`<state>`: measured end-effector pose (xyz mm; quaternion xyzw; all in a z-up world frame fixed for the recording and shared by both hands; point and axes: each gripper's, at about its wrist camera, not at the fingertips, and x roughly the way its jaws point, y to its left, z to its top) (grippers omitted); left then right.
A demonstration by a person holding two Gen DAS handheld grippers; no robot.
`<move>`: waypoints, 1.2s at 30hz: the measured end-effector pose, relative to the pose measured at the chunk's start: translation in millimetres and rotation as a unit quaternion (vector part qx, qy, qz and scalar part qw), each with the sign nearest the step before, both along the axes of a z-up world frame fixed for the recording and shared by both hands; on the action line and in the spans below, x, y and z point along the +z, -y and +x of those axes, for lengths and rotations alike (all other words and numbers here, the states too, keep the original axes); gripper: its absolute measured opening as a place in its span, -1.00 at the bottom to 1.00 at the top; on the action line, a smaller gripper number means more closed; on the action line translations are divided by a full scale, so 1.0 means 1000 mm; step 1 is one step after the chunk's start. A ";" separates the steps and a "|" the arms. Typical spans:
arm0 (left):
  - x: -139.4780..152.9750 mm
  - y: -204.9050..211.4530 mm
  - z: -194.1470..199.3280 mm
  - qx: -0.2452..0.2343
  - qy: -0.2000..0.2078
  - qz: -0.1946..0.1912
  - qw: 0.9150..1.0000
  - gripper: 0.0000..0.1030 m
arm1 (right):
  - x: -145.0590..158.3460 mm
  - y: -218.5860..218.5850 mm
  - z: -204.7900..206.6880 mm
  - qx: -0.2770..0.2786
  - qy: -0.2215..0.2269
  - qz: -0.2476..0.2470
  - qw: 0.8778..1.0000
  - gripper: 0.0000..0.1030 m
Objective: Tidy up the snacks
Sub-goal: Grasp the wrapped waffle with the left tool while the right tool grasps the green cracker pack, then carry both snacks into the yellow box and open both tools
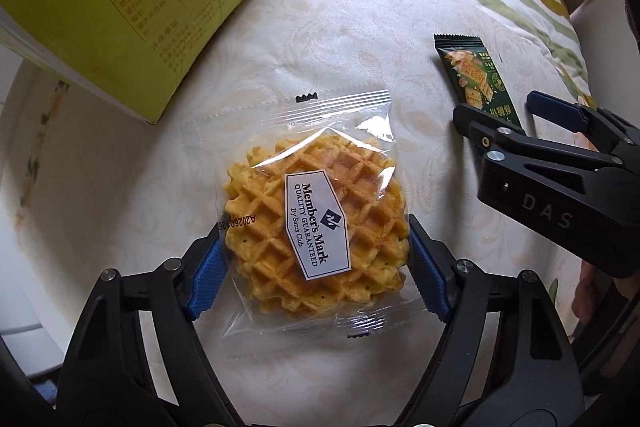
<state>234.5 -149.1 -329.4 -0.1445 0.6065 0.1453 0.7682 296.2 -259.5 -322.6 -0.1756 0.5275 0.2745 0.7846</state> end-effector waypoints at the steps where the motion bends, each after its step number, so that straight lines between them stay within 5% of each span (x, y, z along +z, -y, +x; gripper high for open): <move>1: 0.001 -0.001 0.001 0.000 0.000 -0.005 1.000 0.50 | 0.000 0.000 -0.001 -0.001 0.002 0.000 1.000 0.42; 11: 0.011 -0.005 -0.008 -0.007 0.010 0.002 1.000 0.49 | 0.005 -0.012 -0.013 0.005 0.018 0.009 1.000 -0.22; 20: 0.043 0.006 -0.009 -0.044 0.040 0.013 0.998 0.49 | 0.029 0.005 -0.011 -0.040 0.001 0.033 0.999 -0.22; 29: 0.117 0.008 -0.012 -0.107 0.114 0.027 0.987 0.49 | 0.102 0.030 -0.018 -0.106 0.028 0.064 0.992 -0.22; 36: 0.180 -0.041 -0.009 -0.130 0.179 0.005 0.975 0.49 | 0.159 0.017 -0.039 -0.141 0.069 0.086 0.984 -0.22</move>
